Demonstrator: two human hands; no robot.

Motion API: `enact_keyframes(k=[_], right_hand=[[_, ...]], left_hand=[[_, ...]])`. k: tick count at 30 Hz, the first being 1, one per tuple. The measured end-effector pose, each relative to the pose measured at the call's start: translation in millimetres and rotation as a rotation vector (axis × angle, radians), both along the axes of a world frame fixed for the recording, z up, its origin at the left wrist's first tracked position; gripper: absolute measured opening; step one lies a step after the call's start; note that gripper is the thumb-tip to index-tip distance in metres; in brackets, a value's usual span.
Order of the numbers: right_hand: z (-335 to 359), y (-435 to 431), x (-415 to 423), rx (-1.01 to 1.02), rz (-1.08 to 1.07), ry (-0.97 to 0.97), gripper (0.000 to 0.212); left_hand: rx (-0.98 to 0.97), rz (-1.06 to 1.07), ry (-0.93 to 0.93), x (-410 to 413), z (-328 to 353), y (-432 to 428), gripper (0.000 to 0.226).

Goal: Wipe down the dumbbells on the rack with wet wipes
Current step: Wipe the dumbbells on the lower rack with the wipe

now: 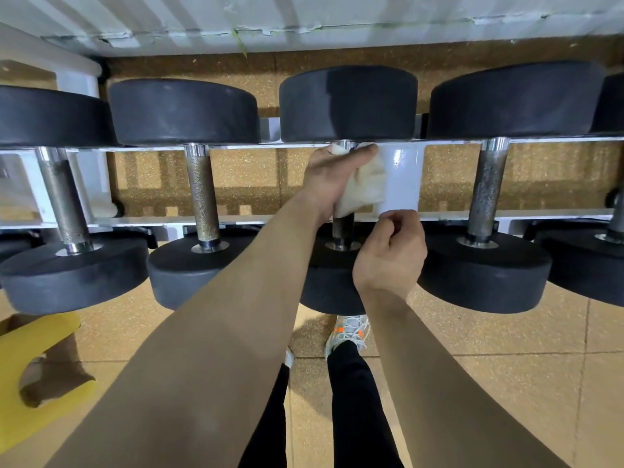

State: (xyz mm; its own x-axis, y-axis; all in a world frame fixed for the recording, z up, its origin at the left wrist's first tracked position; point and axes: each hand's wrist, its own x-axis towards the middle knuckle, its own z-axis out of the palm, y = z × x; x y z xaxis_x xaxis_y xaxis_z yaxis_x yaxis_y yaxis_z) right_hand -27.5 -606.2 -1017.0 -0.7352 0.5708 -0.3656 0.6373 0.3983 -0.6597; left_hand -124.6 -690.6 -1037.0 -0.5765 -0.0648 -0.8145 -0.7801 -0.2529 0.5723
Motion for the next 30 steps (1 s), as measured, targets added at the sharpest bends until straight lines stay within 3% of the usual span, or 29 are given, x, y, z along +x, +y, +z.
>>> enact_keyframes(k=[3, 5, 7, 10, 13, 18, 22, 25, 30], right_hand=[[2.2, -0.4, -0.5, 0.002, 0.022, -0.003, 0.029], [4.3, -1.1, -1.3, -0.002, 0.034, -0.014, 0.029], [6.5, -1.9, -1.9, -0.003, 0.027, -0.027, 0.033], [7.9, -2.2, -2.6, -0.002, 0.018, -0.043, 0.033], [10.3, -2.7, -2.9, 0.007, 0.022, -0.049, 0.030], [10.1, -1.9, -3.5, 0.005, 0.016, -0.051, 0.030], [4.3, -1.1, -1.6, 0.016, 0.007, -0.042, 0.030], [0.7, -0.9, -0.6, 0.021, 0.005, -0.031, 0.027], [-0.4, -0.1, 0.3, 0.015, 0.010, -0.029, 0.024]], left_hand=[[0.185, -0.234, -0.038, 10.4, -5.3, -16.7, 0.032], [0.165, -0.397, -0.105, 21.7, -9.7, -24.6, 0.043], [0.070, -0.481, -0.112, 36.8, -15.2, -23.7, 0.050], [-0.117, -0.572, -0.091, 41.6, -12.9, -14.9, 0.038], [-0.428, -0.724, -0.136, 41.2, -4.0, -5.9, 0.030], [-0.602, -0.543, -0.131, 47.2, -6.2, 17.6, 0.035], [-0.442, -0.226, -0.067, 27.2, -7.9, 18.7, 0.029], [-0.326, -0.143, 0.034, 13.4, -7.1, 11.8, 0.028], [0.173, -0.130, 0.045, 7.1, -1.3, -13.5, 0.025]])
